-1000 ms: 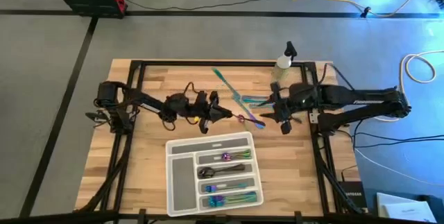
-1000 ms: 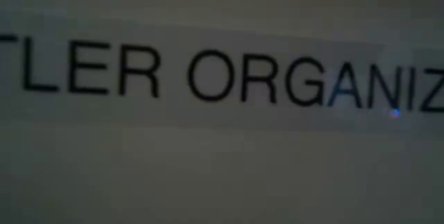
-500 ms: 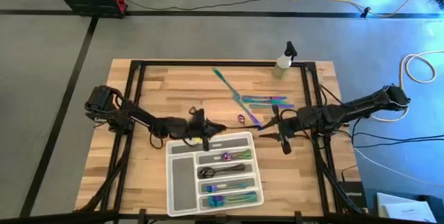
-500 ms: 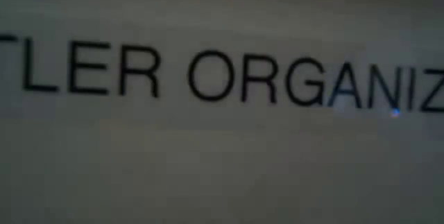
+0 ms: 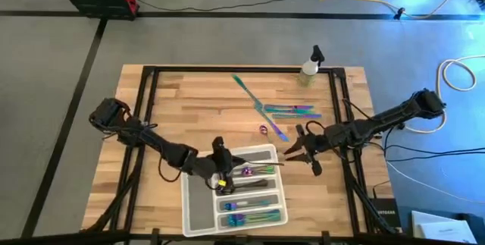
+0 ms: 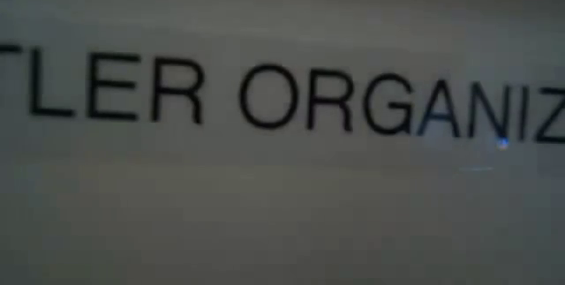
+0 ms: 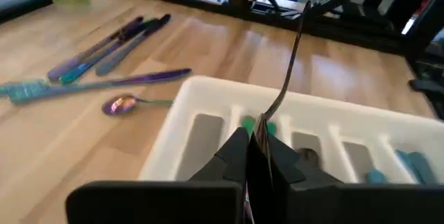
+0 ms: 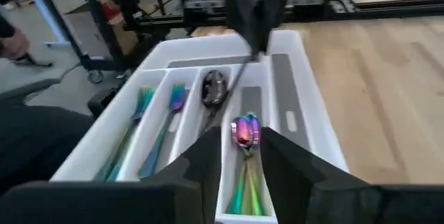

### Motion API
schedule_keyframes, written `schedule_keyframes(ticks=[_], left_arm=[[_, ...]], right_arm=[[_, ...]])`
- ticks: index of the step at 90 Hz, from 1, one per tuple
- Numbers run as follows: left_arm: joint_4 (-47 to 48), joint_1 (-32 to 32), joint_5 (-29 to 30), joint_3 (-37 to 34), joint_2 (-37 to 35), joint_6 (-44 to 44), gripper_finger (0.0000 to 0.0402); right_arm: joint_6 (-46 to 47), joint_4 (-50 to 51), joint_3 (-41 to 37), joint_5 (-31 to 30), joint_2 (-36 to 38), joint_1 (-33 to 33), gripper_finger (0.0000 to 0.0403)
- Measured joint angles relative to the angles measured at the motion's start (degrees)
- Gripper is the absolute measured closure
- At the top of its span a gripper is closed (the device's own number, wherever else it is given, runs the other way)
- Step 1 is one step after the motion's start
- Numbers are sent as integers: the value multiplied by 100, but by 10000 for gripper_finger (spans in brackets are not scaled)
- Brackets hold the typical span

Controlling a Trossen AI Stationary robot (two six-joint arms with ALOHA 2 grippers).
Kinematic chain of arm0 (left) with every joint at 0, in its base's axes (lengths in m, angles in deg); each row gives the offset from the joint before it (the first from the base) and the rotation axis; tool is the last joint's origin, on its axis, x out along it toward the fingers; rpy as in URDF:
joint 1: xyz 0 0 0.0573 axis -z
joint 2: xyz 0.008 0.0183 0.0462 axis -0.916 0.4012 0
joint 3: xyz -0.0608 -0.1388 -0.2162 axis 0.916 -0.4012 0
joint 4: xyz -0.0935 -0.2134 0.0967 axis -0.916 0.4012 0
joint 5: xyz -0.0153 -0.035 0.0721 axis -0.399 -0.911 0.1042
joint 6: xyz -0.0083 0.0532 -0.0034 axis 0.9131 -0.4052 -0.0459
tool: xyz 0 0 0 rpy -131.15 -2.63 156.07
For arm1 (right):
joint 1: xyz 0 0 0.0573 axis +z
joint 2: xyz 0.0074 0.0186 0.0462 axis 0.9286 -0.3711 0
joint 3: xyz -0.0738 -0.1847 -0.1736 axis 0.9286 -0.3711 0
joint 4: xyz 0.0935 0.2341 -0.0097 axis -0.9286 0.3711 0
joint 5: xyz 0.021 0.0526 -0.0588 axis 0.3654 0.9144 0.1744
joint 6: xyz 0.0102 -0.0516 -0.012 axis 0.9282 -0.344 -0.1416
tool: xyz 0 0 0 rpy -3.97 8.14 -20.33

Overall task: Sort silverware
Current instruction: Put the black spoon into the white silverware tray

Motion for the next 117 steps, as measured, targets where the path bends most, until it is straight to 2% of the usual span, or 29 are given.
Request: schedule_keyframes(ticks=[20,37,66,80,103,117], left_arm=[[5,183,113,-9,13,912,401],[23,403,-86,-9,13,2117,401],[217,674,-102,-9,13,3937,401],[817,689,-500,22,13,5283,401],[3120,788,-1143,887,53,6226,401],[3600,725,-1497,1385,150,6498,401]], right_arm=[[-230,29,-1,-242,0,0,318],[-377,55,0,-682,0,0,318],[-505,101,-1,-1006,0,0,318],[-505,229,-1,-998,2,0,318],[-431,400,-1,-1023,2,0,318],[-384,397,-1,-1049,2,1,320]])
